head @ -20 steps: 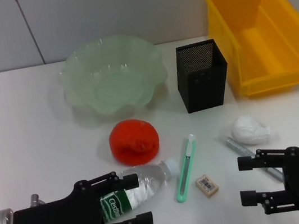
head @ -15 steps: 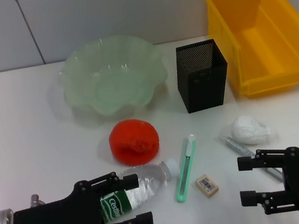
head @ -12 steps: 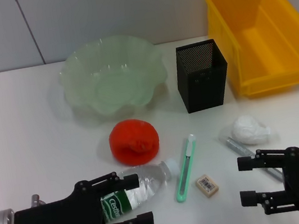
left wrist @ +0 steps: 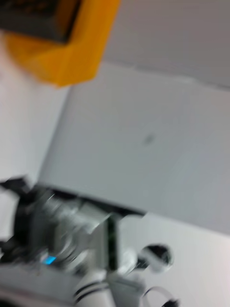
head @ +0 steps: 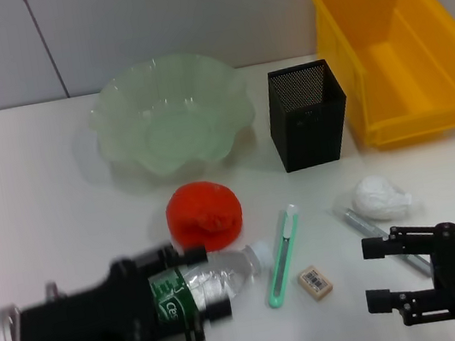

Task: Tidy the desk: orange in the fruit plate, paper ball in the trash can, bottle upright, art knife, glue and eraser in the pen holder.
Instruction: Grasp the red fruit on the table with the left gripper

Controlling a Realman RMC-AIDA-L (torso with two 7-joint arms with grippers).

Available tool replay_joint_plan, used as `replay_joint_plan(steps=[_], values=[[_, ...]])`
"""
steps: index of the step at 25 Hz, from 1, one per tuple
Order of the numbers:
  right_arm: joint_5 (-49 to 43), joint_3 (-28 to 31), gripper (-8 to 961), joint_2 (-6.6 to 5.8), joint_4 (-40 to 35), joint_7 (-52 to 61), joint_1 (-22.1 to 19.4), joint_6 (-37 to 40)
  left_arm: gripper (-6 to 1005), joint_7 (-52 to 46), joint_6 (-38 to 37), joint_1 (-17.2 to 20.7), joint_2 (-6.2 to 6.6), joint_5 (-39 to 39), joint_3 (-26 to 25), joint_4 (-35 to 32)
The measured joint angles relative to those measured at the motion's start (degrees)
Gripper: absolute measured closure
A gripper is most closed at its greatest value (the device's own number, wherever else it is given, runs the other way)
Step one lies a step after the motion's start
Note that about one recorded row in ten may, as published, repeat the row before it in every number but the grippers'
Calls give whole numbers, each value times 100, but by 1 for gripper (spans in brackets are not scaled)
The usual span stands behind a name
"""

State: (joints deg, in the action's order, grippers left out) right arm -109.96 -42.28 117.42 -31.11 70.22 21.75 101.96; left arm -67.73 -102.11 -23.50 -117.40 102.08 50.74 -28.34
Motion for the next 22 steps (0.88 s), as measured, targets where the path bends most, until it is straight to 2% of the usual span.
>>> replay_joint_plan(steps=[2,3,4,5,6,7,8,9,12,15,17,22], values=[[0,8,182,-1,0,0,-3,0,206,0,0,0,0,0,0,0],[0,7,182,-4,0,0,-3,0,207,24,40,-56,-58,-85,-326,-50],[0,7,182,-4,0,0,-3,0,208,24,40,-56,-58,-85,-326,-50],[0,-1,182,-8,0,0,0,0,209,168,371,-291,-106,-148,-737,-84],[0,-1,182,-8,0,0,0,0,210,284,699,-417,-110,-156,-813,-54],[0,2,182,-13,0,3,1,1,210,284,699,-417,-110,-156,-813,-54],[0,6,182,-15,0,4,1,1,211,648,1681,-621,-118,-148,-782,50],[0,6,182,-15,0,4,1,1,212,648,1681,-621,-118,-148,-782,50],[1,32,182,-18,0,8,-4,15,214,1020,2770,-854,-123,-76,-460,314],[2,36,182,-18,0,9,-4,31,217,1026,2923,-876,-123,-76,-345,327],[10,39,182,-16,0,9,-4,46,219,989,3309,-933,-127,-73,32,336],[22,38,183,-12,0,9,-4,62,223,825,3760,-1032,-135,-74,420,361]])
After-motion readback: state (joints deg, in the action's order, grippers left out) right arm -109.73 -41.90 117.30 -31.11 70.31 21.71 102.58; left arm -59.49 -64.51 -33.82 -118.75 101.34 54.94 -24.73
